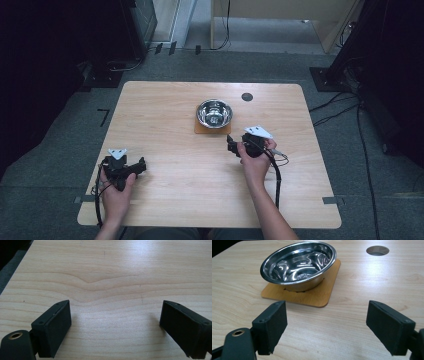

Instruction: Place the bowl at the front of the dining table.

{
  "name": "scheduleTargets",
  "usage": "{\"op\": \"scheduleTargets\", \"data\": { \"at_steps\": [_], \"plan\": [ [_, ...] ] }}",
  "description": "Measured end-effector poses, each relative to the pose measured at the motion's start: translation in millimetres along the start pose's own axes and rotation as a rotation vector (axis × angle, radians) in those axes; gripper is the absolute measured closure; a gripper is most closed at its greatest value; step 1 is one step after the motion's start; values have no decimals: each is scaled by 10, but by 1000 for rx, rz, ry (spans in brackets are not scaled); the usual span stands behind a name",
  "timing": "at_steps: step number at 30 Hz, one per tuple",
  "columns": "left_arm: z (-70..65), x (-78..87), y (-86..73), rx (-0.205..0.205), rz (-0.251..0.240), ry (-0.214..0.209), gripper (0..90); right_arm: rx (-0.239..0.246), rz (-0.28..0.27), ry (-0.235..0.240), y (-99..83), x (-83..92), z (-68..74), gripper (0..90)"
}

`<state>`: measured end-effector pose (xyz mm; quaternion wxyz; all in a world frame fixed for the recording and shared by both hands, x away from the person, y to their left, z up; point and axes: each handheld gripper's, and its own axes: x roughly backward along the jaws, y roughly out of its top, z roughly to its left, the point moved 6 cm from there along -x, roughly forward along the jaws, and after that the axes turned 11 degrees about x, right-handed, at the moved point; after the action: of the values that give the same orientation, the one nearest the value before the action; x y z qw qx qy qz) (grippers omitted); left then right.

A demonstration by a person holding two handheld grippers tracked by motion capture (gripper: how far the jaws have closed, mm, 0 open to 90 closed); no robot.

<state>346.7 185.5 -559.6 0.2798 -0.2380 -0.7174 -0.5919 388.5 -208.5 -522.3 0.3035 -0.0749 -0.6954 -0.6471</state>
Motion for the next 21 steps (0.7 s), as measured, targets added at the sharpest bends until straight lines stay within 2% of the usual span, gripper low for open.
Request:
{"op": "scheduleTargets", "data": {
  "at_steps": [10,21],
  "plan": [
    [0,0,0,0,0,0,100,7,8,-2,-129,108,-24,172],
    [0,0,0,0,0,0,100,9,16,-17,-270,265,-128,172]
  ]
}}
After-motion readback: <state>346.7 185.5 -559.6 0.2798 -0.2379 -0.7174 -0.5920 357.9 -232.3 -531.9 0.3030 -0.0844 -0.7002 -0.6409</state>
